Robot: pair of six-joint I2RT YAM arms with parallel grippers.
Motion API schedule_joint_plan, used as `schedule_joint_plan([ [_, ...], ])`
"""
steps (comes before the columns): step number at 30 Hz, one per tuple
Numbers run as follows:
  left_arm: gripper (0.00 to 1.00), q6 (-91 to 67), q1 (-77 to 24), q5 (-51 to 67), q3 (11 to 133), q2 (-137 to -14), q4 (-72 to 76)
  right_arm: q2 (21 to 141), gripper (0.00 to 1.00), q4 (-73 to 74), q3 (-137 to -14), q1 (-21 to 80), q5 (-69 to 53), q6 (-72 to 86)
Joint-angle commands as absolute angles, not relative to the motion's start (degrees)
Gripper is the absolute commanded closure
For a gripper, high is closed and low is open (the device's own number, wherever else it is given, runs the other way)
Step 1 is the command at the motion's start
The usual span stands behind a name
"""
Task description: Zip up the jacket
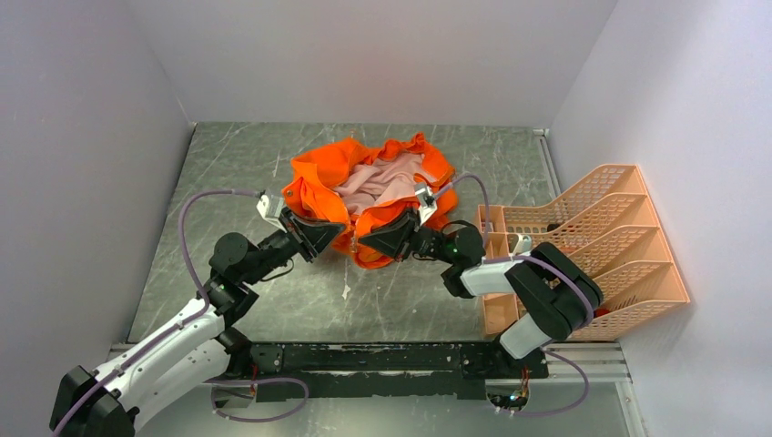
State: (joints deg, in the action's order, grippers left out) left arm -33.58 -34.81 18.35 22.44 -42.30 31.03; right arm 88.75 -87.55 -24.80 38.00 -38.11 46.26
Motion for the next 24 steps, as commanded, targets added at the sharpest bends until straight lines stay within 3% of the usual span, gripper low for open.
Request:
schedule_joint_plan([
  [1,0.92,-32.26,-34.52,18.53,22.70,-41.97,34.34,86.84,1.00,-103.01,-25.49,37.91,-39.03,45.41],
  [24,0.92,-32.43,-34.54,22.33,23.28,-44.35,34.46,85.26,1.00,-103.01,-25.86,37.95,-37.23,44.13],
])
